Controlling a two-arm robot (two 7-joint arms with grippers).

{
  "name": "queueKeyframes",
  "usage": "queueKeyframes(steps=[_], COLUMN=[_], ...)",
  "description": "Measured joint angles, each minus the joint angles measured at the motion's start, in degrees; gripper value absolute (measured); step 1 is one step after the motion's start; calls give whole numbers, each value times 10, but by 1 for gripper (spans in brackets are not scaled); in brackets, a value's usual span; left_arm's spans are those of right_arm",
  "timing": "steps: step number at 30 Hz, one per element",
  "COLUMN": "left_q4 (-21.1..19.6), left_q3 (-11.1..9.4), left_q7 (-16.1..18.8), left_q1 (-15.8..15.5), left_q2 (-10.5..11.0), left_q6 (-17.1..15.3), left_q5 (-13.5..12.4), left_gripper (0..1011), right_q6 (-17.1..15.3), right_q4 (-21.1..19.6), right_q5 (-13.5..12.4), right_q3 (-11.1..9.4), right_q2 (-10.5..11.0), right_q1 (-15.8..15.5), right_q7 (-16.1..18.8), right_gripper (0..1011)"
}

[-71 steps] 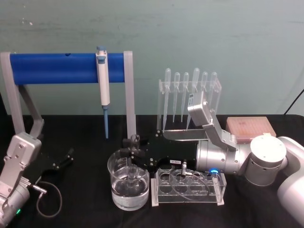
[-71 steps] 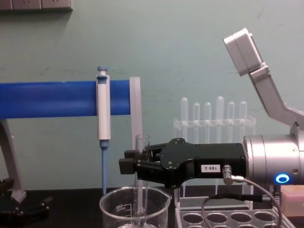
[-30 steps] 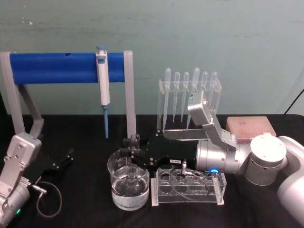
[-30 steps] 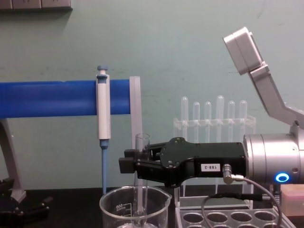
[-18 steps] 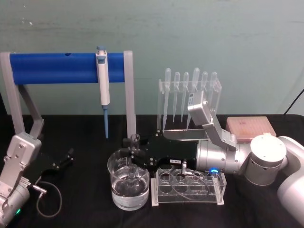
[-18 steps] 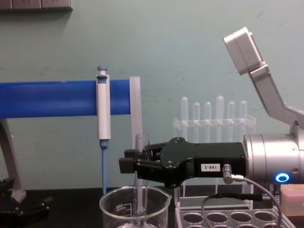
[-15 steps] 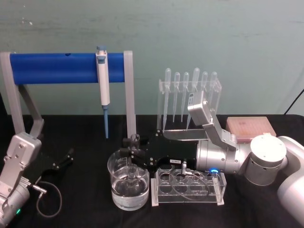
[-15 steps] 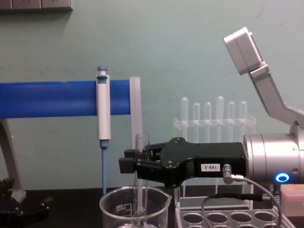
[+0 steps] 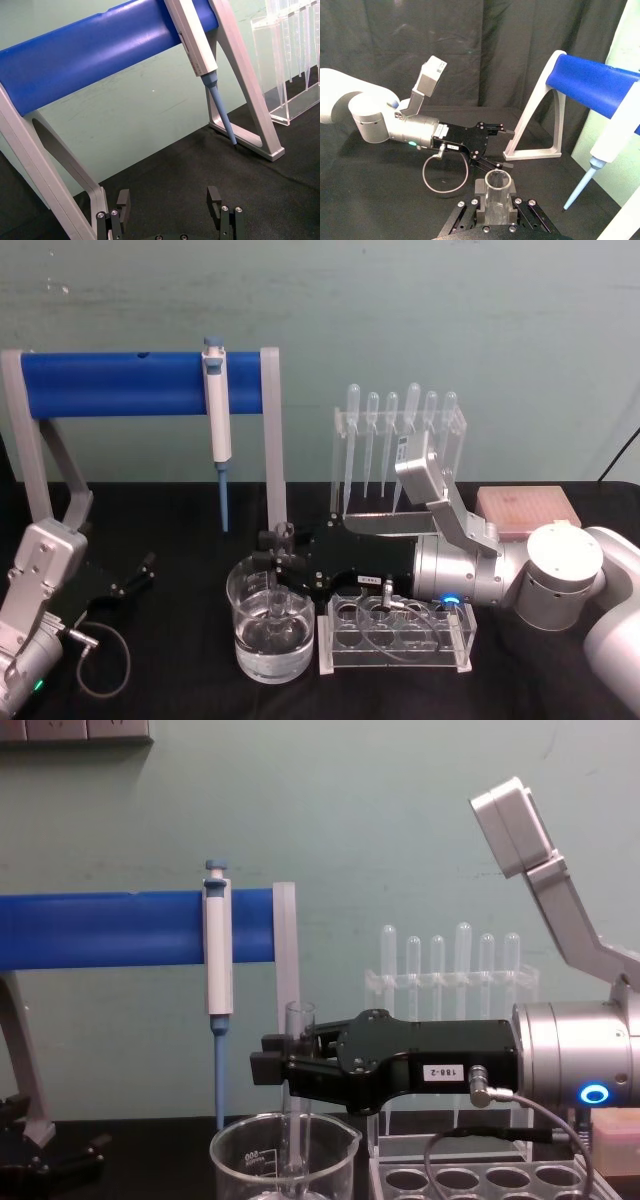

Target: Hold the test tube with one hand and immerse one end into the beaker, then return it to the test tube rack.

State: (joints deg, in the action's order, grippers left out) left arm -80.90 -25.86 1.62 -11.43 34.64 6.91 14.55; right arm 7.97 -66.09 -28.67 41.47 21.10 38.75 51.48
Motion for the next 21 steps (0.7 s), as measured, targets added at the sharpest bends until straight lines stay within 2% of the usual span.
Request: queueKeyframes(steps=[21], left_q4=[0], left_q3=[0], left_q7=[0], left_q1=[0], left_q2=[0], left_q6=[0], left_q5=[0], left_gripper=[1000], right_q6=[0], right_q4=[0], right_q5=[0], right_q3=[0], right_q2=[0], right_q1=[0], right_q7=[0], right_gripper=[227])
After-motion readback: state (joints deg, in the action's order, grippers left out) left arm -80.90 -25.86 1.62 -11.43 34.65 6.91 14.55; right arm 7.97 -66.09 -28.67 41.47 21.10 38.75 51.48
